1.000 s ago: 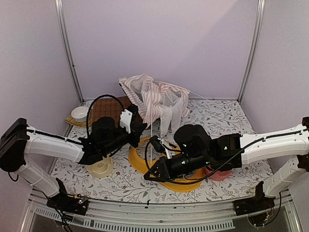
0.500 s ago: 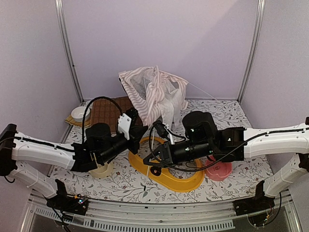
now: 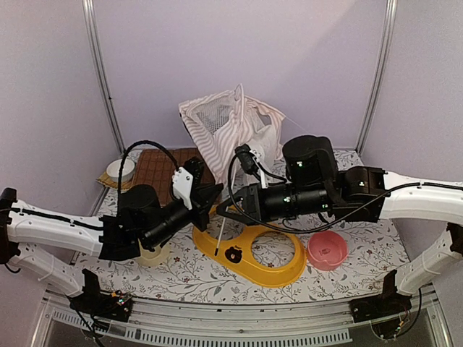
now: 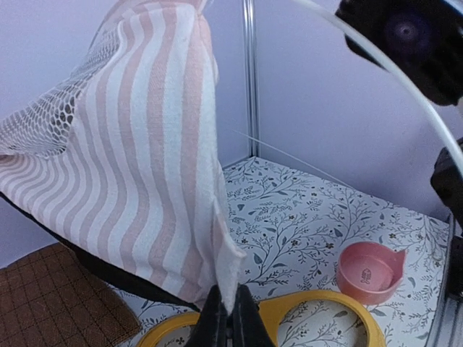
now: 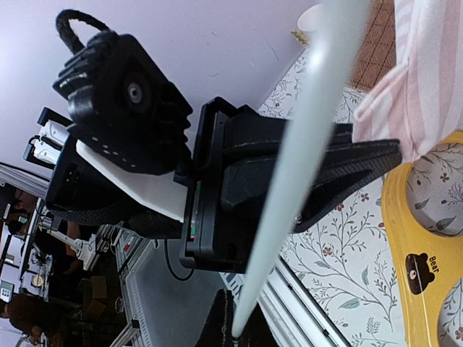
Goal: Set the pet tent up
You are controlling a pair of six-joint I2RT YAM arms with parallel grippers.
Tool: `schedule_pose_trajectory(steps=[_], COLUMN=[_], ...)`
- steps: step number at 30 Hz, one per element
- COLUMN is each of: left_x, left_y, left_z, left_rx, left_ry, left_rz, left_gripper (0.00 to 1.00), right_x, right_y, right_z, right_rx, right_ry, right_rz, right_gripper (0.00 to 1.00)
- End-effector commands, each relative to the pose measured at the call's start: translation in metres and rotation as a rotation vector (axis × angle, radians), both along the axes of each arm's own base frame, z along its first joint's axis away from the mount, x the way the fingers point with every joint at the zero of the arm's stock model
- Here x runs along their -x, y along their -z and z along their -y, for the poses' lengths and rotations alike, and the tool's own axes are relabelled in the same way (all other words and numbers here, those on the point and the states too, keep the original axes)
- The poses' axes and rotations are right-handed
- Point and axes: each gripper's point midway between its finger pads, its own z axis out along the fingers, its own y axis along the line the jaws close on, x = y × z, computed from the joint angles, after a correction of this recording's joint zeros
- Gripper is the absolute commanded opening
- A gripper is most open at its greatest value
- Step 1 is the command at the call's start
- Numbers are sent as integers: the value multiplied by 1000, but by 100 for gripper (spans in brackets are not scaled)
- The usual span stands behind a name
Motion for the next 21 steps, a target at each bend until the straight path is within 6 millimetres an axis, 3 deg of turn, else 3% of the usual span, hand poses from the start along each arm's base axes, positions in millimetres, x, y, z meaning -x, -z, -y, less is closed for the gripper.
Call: schedule_pose_trajectory(steps=[1, 11, 21], left_x=[36, 39, 43], left_y=[25, 34, 62], left_z=[20, 20, 21], left_rx=[-125, -174, -234], left_ry=[143, 132, 125], left_rz=[-24, -27, -61], left_gripper=[0, 0, 0], right_x=[-78, -102, -119], right_y=[-102, -161, -207], right_z=[38, 65, 83], right_rx=[-166, -213, -288], right_ry=[319, 409, 448], right_rz=[281, 448, 544], right_gripper=[0, 0, 0])
